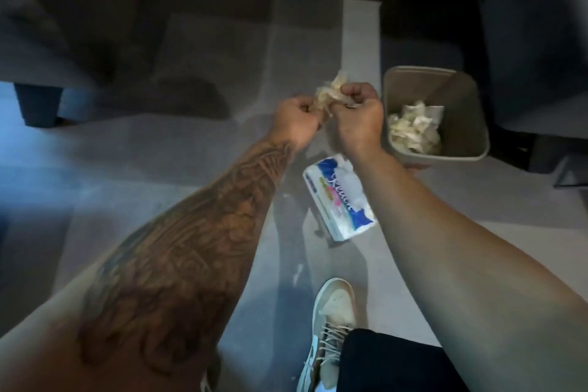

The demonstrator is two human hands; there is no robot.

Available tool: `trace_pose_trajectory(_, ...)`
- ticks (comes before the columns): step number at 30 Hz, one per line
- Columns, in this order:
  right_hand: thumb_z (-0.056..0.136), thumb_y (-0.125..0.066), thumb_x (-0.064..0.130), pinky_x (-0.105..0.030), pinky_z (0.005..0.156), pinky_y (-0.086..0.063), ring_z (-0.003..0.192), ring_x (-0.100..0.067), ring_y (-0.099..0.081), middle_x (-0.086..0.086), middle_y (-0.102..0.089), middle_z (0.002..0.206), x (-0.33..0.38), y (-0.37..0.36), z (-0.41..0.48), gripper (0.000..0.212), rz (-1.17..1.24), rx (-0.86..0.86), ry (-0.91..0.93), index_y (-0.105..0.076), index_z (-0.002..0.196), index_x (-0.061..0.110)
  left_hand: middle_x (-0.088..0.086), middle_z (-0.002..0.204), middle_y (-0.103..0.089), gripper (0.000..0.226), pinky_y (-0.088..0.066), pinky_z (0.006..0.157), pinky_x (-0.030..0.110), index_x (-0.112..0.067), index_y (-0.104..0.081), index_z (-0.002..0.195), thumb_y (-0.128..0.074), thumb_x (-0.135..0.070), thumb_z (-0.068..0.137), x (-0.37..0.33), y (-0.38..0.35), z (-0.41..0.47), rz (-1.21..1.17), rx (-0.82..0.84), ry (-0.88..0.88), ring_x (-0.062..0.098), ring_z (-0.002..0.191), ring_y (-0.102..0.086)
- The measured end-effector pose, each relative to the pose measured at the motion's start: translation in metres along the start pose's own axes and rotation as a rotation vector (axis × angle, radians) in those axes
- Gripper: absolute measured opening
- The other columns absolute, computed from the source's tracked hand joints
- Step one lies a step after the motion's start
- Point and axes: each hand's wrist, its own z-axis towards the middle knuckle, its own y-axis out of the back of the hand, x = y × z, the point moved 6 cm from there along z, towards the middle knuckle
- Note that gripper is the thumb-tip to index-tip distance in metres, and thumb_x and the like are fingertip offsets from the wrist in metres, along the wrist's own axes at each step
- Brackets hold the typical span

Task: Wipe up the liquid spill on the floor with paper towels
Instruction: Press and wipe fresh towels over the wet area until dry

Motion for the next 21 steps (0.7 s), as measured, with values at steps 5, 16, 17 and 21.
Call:
trace_pose_trajectory(5,0.079,-0.067,-0.008,-0.009,0.065,-0.047,0.069,-0.007,-0.060,0.002,-0.062,0.082,0.017,0.099,0.033,0.027,-0.005,-0.208,-0.019,-0.057,0.095,0.011,0.007,0.093,-0.071,0.025,-0.048,0.062,0.028,-0.013,-0.069,0.105,-0.066,-0.001,0.084,-0.063,-0.096,-0.011,-0.044,0.218,0.006,0.019,0.077,-0.062)
trace_pose_trajectory(16,0.085,-0.065,0.015,-0.031,0.086,-0.051,0.096,-0.020,-0.064,-0.001,-0.066,0.106,-0.022,0.155,0.016,0.025,-0.233,-0.214,-0.065,-0.062,0.110,0.018,0.000,0.130,-0.061,0.057,-0.047,0.096,0.024,-0.010,-0.049,0.142,-0.068,-0.011,0.089,-0.050,-0.125,-0.034,0.115,0.257,0.049,0.016,0.110,-0.060)
trace_pose_trajectory(17,0.085,-0.063,0.015,-0.034,0.083,-0.052,0.090,-0.019,-0.065,0.004,-0.066,0.096,-0.022,0.148,0.004,0.020,-0.233,-0.190,-0.021,-0.062,0.104,0.020,0.000,0.125,-0.062,0.052,-0.048,0.093,0.025,-0.011,-0.051,0.140,-0.067,-0.013,0.090,-0.042,-0.116,-0.035,0.130,0.237,0.064,0.016,0.105,-0.060)
trace_pose_trajectory(21,0.089,-0.062,0.025,-0.031,0.075,-0.052,0.077,-0.013,-0.062,0.012,-0.064,0.081,-0.042,0.109,-0.041,0.005,-0.330,0.005,0.025,-0.060,0.094,0.024,-0.001,0.121,-0.064,0.039,-0.045,0.085,0.021,-0.009,-0.056,0.132,-0.063,-0.013,0.094,-0.010,-0.085,-0.041,0.171,0.156,0.126,0.016,0.102,-0.061)
